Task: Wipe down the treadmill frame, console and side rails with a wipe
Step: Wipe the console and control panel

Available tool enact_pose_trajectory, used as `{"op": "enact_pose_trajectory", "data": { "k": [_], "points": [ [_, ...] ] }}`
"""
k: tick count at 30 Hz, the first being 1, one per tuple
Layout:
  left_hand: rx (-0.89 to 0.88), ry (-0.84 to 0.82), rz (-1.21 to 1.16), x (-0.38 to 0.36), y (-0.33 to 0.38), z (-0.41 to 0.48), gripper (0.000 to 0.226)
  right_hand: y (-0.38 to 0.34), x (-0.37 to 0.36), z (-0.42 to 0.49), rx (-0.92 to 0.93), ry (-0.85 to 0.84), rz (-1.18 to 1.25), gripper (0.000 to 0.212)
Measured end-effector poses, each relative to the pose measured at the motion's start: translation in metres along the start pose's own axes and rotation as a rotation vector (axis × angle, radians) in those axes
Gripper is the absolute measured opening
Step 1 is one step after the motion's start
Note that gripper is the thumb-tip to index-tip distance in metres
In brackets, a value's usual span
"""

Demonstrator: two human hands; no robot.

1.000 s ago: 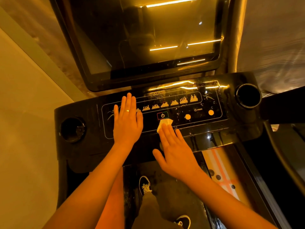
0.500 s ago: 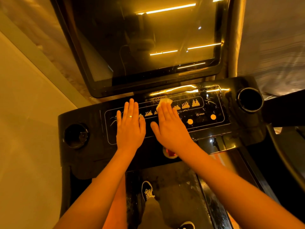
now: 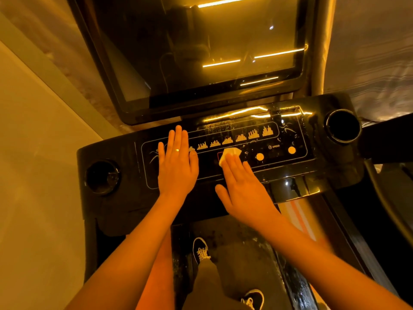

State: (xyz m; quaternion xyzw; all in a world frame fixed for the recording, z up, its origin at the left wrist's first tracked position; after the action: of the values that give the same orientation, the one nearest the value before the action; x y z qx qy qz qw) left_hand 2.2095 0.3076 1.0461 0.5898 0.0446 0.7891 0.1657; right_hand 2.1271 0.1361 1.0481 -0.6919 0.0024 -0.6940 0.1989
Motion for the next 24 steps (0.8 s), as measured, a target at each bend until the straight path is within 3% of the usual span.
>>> {"op": "enact_pose_trajectory", "data": {
  "k": [6,12,19,24],
  "points": [
    [-0.010,-0.010,-0.006,0.001,0.000,-0.001,0.057,0.004,0.004,0.029,-0.045,0.027,-0.011,0.068],
    [0.001,-0.008,-0.014,0.001,0.000,-0.001,0.057,0.001,-0.021,-0.032,-0.041,0.021,0.018,0.065],
    [0.002,-0.007,-0.010,0.001,0.001,-0.001,0.057,0.003,-0.012,-0.003,-0.054,0.033,0.007,0.069],
    [0.002,0.001,-0.024,0.002,0.002,0.000,0.057,0.000,-0.020,-0.038,-0.048,0.029,0.028,0.063]
  ]
}}
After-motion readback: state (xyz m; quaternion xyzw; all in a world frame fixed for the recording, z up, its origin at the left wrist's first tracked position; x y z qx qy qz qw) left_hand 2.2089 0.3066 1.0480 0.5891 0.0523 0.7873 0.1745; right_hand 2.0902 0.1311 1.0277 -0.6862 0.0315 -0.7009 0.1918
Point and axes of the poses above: each hand's wrist, its own z-axis towards the middle knuckle, its own x-axis out of the back of the hand, y = z × x, the point moved 4 cm from there along z, towards the middle knuckle
